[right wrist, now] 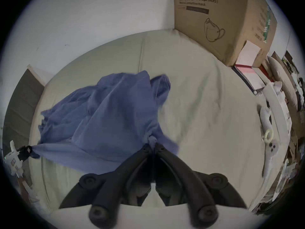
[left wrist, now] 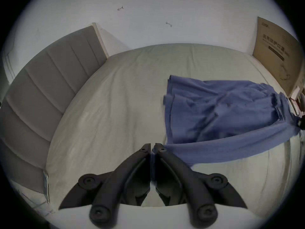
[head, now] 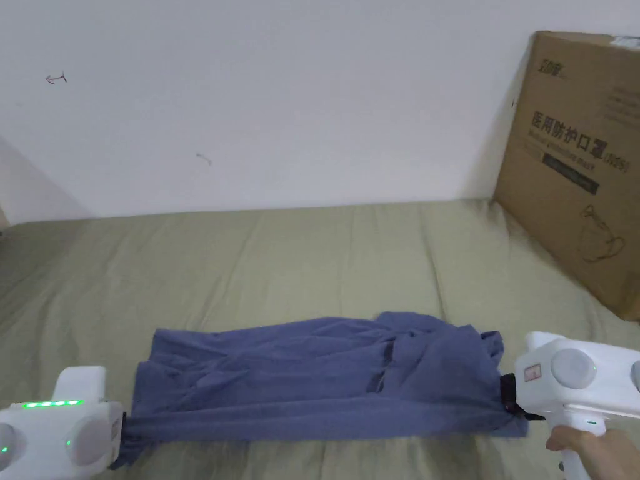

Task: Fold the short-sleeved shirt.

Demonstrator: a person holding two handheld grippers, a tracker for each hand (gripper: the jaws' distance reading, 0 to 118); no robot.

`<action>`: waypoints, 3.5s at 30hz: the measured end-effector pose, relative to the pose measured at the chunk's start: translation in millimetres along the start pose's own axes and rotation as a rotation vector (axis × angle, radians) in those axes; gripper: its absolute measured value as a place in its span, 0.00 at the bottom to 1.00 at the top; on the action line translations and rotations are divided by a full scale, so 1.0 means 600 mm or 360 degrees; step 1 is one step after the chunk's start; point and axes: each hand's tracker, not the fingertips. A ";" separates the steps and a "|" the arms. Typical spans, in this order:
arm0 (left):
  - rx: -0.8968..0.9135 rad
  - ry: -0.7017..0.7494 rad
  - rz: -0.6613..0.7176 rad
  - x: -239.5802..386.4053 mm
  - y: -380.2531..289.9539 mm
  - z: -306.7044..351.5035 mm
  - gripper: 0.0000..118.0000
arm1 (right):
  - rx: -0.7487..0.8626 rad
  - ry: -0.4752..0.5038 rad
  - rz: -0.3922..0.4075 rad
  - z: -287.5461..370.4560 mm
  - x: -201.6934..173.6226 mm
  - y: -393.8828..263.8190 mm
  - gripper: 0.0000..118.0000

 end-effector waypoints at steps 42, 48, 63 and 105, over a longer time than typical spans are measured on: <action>0.0011 -0.0273 0.0078 -0.080 -0.450 0.386 0.29 | 0.0204 0.0041 0.0151 0.285 0.032 -0.508 0.00; -0.0016 -0.0246 0.0189 -0.100 -0.418 0.333 0.92 | 0.0149 0.0011 0.0212 0.265 0.043 -0.507 0.00; -0.0211 -0.0322 0.0057 -0.051 -0.397 0.288 0.01 | 0.0157 0.0026 0.0116 0.264 0.077 -0.504 0.64; -0.0213 -0.0353 0.0093 -0.083 -0.196 0.150 0.95 | 0.0161 -0.0058 0.0155 0.161 0.065 -0.249 0.67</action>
